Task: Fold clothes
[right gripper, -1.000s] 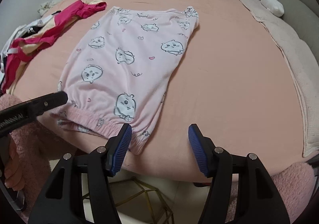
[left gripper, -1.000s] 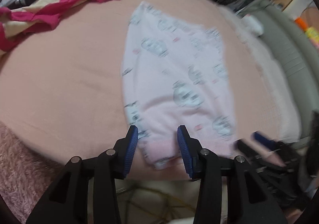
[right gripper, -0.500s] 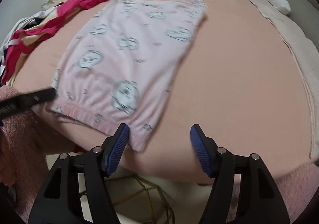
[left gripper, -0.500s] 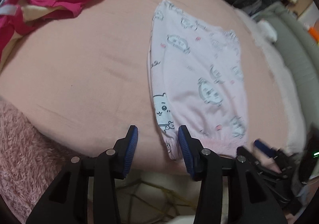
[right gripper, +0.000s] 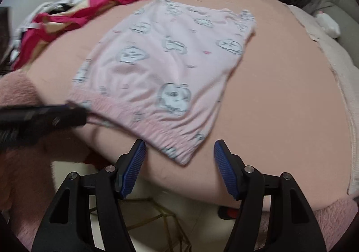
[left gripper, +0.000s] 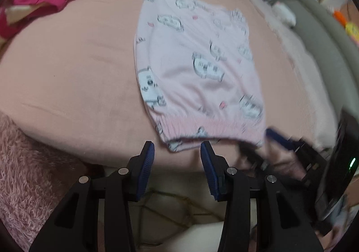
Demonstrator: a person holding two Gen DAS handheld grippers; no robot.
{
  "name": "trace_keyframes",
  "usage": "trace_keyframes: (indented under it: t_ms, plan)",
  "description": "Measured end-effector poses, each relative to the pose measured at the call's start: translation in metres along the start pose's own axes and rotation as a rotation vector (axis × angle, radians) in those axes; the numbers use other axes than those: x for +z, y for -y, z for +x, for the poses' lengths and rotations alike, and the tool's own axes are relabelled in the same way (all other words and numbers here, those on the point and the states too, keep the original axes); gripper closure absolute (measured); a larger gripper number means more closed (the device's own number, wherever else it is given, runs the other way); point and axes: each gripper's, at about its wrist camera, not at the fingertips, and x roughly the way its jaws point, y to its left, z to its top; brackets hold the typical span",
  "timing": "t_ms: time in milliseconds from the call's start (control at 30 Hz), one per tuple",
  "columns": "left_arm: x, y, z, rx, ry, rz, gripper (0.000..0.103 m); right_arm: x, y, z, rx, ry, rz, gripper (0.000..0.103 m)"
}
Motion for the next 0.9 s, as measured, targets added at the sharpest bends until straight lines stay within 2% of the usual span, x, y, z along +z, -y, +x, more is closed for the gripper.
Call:
trace_keyframes:
  t_ms: [133, 233, 300, 333, 433, 467, 500, 600, 700, 767, 833, 900]
  plan:
    - [0.005, 0.01, 0.005, 0.05, 0.033, 0.041, 0.059, -0.003, 0.015, 0.005, 0.056, 0.004, 0.081, 0.039]
    - [0.006, 0.017, 0.01, 0.08, 0.038, 0.094, 0.062, -0.003, 0.018, 0.003, 0.039, 0.018, 0.065, 0.049]
    - [0.004, 0.022, 0.011, 0.108, 0.042, 0.142, 0.076, -0.004, 0.017, 0.003, 0.038, 0.018, 0.063, 0.055]
    - [0.004, 0.024, 0.01, 0.122, 0.042, 0.165, 0.078, -0.005, 0.017, 0.004, 0.036, 0.017, 0.057, 0.058]
    - [0.006, 0.025, 0.005, 0.132, 0.052, 0.173, 0.087, -0.009, 0.016, 0.002, 0.014, 0.033, 0.027, 0.078]
    - [0.006, 0.02, 0.0, 0.116, 0.059, 0.152, 0.088, -0.01, 0.016, -0.001, 0.007, 0.039, 0.026, 0.087]
    - [0.006, 0.016, -0.003, 0.097, 0.063, 0.133, 0.092, -0.012, 0.017, -0.004, 0.008, 0.044, 0.029, 0.091]
    - [0.006, 0.009, -0.012, 0.078, 0.078, 0.098, 0.092, -0.013, 0.017, -0.013, 0.021, 0.057, 0.023, 0.095]
    - [0.007, 0.003, -0.014, 0.089, 0.082, 0.072, 0.093, -0.014, 0.017, -0.024, 0.047, 0.069, 0.042, 0.097]
    - [0.007, -0.004, -0.013, 0.092, 0.072, 0.053, 0.093, -0.014, 0.017, -0.028, 0.015, 0.071, 0.039, 0.097]
    - [0.008, -0.011, -0.008, 0.085, 0.04, 0.026, 0.092, -0.017, 0.019, -0.025, 0.002, 0.043, 0.05, 0.097]
    - [0.008, -0.02, -0.006, 0.053, 0.006, -0.018, 0.088, -0.024, 0.028, -0.016, 0.047, -0.023, 0.093, 0.097]
